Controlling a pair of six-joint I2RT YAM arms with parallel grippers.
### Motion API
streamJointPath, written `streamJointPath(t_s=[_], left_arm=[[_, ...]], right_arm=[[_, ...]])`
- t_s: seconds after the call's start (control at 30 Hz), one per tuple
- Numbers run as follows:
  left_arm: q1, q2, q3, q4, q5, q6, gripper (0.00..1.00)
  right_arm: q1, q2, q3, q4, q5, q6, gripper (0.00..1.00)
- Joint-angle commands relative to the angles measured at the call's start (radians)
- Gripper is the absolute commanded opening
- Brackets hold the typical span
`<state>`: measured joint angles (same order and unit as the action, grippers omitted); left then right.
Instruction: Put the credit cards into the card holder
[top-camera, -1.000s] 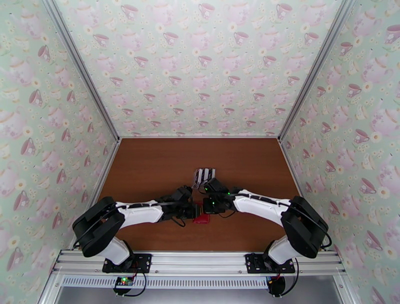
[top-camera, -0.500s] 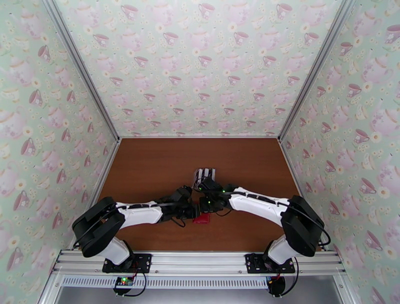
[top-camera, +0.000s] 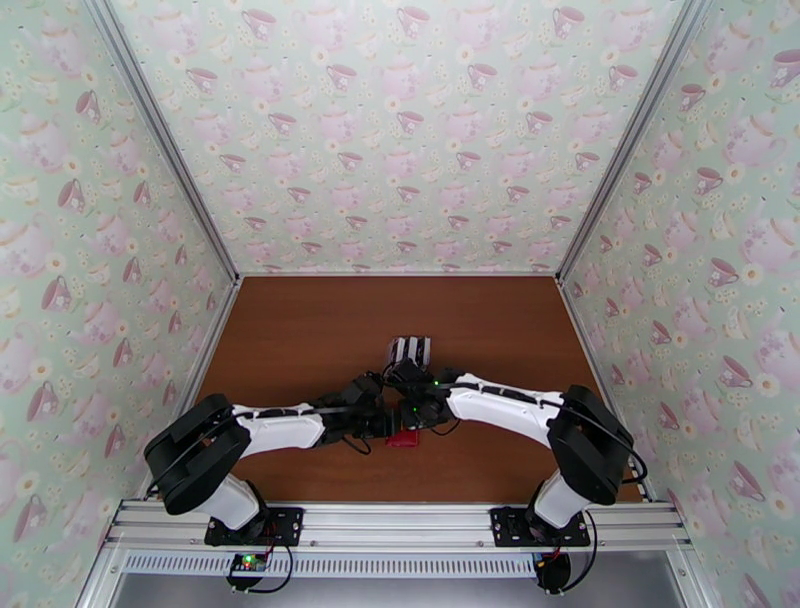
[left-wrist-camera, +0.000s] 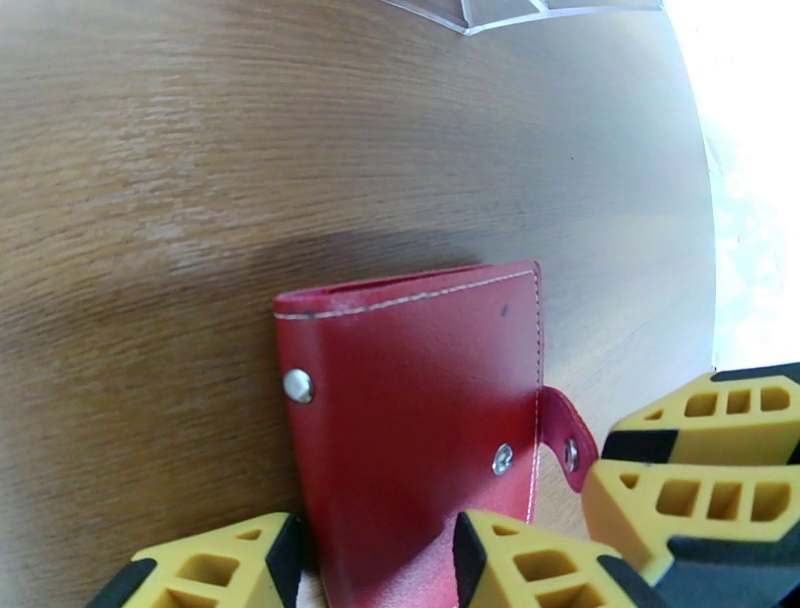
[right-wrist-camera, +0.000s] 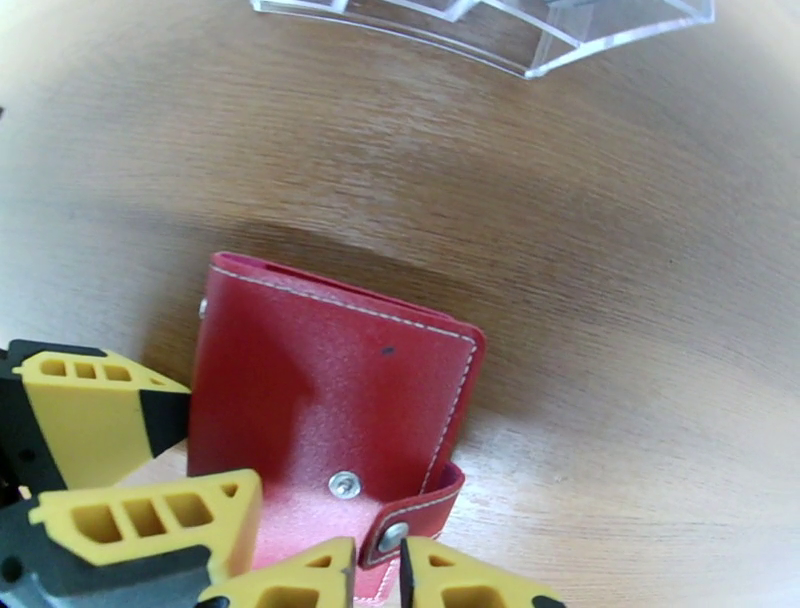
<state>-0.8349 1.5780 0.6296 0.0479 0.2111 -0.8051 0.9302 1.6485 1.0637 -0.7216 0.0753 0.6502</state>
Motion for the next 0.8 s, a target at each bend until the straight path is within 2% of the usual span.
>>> streamJointPath(t_s=[0.0,0.23,0.77], left_arm=[[-0.007,0.062,-0.054,-0.104,0.01,-0.007,0.48],[-0.006,0.059,-0.056,-0.107,0.01,-0.007,0.48],[-0.004,0.061,-0.056,-0.108,0.01,-0.009,0.48]], right_arm=[[0.01,0.014,0.031,-0.018,0.02,0.0,0.19],[0.01,0.024,0.037,-0.015,0.021,-0.001,0.17],[0.01,0.011,0.028,0.002,0.014,0.004,0.02]])
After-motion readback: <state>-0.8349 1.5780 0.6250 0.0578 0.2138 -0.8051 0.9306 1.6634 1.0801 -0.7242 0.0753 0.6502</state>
